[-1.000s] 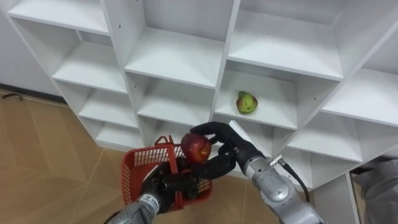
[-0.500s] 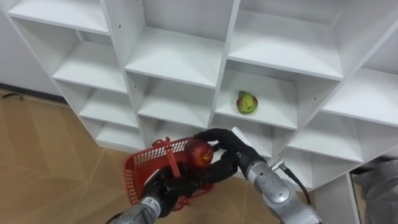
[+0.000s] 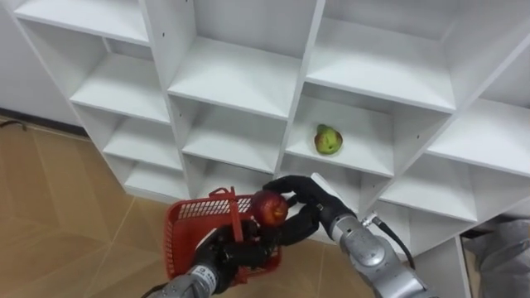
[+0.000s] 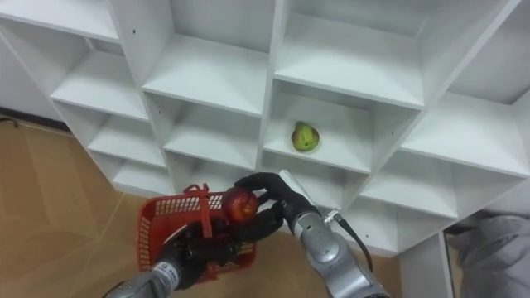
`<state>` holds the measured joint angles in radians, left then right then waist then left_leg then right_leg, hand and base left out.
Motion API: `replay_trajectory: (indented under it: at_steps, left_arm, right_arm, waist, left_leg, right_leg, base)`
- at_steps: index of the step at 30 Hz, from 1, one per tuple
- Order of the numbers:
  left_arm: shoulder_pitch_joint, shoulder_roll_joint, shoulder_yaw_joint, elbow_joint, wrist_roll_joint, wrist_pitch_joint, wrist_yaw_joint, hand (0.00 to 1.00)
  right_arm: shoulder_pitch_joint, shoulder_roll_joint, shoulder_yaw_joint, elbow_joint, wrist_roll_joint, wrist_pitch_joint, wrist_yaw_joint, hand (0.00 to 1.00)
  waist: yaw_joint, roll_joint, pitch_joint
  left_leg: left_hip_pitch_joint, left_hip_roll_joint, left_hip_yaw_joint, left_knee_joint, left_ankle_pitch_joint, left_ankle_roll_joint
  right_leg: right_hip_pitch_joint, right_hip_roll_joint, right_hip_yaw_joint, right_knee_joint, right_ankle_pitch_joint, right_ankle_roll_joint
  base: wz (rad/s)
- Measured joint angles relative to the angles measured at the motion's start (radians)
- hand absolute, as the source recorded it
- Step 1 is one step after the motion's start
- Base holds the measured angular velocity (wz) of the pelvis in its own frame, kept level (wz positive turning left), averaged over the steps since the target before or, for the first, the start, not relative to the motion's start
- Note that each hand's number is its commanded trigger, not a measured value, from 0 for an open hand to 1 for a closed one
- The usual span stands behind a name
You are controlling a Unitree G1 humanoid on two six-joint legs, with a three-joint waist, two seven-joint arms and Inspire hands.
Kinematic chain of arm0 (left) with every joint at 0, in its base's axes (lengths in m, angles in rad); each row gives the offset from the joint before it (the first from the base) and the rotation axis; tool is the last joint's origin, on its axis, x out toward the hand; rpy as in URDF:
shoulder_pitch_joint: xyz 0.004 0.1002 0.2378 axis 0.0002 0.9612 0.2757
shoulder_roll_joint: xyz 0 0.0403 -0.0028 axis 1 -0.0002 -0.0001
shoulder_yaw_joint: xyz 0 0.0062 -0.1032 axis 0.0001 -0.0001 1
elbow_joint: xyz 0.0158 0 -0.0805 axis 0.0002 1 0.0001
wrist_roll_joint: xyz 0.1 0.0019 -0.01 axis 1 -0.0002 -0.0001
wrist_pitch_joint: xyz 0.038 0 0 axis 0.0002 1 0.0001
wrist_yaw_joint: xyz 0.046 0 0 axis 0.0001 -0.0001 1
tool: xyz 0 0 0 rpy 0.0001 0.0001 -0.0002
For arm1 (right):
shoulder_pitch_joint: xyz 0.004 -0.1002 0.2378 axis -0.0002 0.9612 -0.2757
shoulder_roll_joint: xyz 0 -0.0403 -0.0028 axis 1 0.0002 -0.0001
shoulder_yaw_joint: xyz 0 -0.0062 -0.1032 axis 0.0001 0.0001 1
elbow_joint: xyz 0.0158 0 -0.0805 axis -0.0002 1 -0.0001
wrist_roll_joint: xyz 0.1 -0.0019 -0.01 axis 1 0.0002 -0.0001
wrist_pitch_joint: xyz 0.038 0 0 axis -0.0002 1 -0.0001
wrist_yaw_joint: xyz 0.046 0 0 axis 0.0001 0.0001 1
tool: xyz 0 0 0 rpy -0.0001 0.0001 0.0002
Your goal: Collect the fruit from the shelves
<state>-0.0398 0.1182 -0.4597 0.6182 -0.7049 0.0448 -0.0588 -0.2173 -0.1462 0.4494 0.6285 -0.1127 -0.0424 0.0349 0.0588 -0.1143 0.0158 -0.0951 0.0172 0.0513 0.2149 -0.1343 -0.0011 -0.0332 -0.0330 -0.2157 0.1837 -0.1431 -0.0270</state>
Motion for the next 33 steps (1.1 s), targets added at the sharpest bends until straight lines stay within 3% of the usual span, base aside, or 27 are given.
replay_trajectory:
  at_steps: [9, 33]
  left_arm:
    - [0.000, 0.002, -0.028, -0.002, 0.000, 0.000, -0.001, 1.00]
    - [0.000, 0.002, -0.058, -0.018, -0.009, 0.000, -0.062, 1.00]
  right_arm:
    - [-0.041, 0.001, -0.001, 0.095, 0.038, -0.001, 0.005, 1.00]
    - [-0.081, -0.009, -0.009, 0.103, -0.019, 0.023, 0.000, 1.00]
  waist:
    - [-0.001, -0.005, 0.0016]
    - [0.001, -0.006, 0.0045]
  left_leg:
    - [-0.004, -0.001, -0.013, 0.008, -0.001, 0.001]
    - [-0.019, -0.014, -0.025, 0.004, -0.003, 0.005]
  right_leg:
    - [0.006, 0.000, -0.013, -0.001, 0.000, 0.000]
    - [-0.006, -0.013, -0.031, 0.001, -0.007, 0.009]
  base:
    - [0.04]
    - [0.00]
